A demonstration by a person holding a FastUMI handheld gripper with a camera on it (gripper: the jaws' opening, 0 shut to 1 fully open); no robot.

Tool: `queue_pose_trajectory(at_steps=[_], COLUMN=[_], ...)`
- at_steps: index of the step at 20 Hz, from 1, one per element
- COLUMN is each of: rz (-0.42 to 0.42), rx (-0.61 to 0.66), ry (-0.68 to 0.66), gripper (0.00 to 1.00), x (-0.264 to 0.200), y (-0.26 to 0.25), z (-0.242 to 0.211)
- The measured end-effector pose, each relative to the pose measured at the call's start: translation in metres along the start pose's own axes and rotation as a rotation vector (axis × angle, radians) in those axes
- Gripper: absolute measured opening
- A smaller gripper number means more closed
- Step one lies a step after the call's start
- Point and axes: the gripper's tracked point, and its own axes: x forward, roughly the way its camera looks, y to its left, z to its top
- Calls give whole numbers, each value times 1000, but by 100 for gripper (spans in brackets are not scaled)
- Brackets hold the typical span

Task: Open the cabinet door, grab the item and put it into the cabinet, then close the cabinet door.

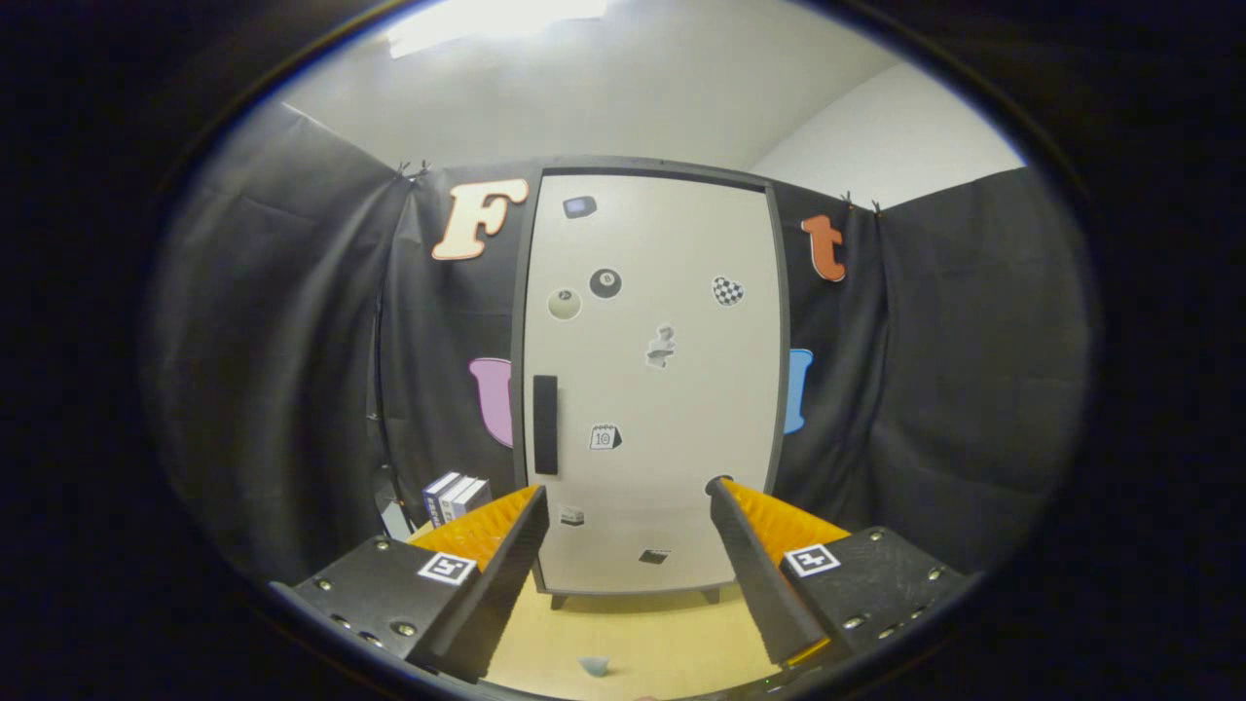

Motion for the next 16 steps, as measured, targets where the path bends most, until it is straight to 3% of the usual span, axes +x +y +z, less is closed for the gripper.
queue_pose_trajectory(at_steps=[5,16], rz=[13,106], rx=[-17,7], ry=[8,20], gripper=[99,99], x=[15,111], y=[13,75], z=[-7,-19])
